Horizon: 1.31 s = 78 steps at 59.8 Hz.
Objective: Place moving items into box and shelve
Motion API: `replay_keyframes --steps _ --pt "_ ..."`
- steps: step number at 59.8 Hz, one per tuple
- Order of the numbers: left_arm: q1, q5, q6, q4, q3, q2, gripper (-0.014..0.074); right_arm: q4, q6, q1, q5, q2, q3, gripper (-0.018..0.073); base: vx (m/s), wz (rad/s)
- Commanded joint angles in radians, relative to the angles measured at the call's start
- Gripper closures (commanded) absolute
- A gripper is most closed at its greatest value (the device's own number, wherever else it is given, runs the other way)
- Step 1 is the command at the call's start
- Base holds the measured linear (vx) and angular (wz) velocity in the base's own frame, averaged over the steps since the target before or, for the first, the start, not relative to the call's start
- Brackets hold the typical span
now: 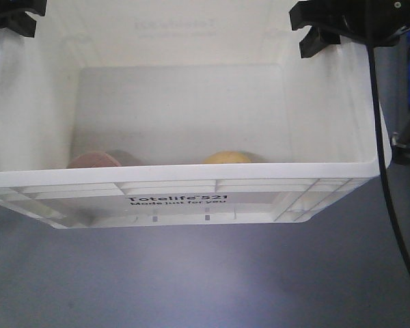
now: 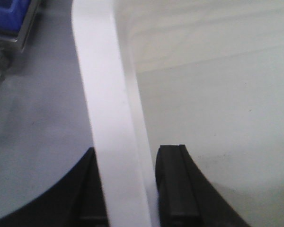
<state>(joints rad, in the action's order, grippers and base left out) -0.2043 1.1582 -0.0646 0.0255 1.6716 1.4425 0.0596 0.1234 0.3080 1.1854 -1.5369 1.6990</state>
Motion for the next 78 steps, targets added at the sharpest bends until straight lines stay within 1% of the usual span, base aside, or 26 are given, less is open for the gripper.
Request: replay_keyframes --steps 1,19,33,53,78 --pt "-0.002 -0.096 0.011 0.005 0.043 -0.054 0.0603 -0.05 0.018 -0.007 -0.089 0.049 0.037 0.0564 0.49 -0.81" --pt "-0.002 -0.096 0.011 0.005 0.043 -0.054 0.0603 -0.05 0.018 -0.007 -0.09 0.05 0.037 0.0564 0.5 -0.74" --pt "-0.002 -0.096 0.011 0.005 0.043 -0.054 0.0603 -0.05 0.018 -0.007 -0.09 0.05 0.037 0.0564 0.54 -0.48" --pt "-0.002 -0.096 0.011 0.005 0.043 -0.054 0.0603 -0.052 0.018 -0.007 -0.089 0.049 0.037 0.0564 0.61 -0.19" --pt "-0.002 -0.096 0.011 0.005 0.043 -0.054 0.0603 -0.053 0.018 -0.007 -0.089 0.049 0.037 0.0564 0.64 -0.05"
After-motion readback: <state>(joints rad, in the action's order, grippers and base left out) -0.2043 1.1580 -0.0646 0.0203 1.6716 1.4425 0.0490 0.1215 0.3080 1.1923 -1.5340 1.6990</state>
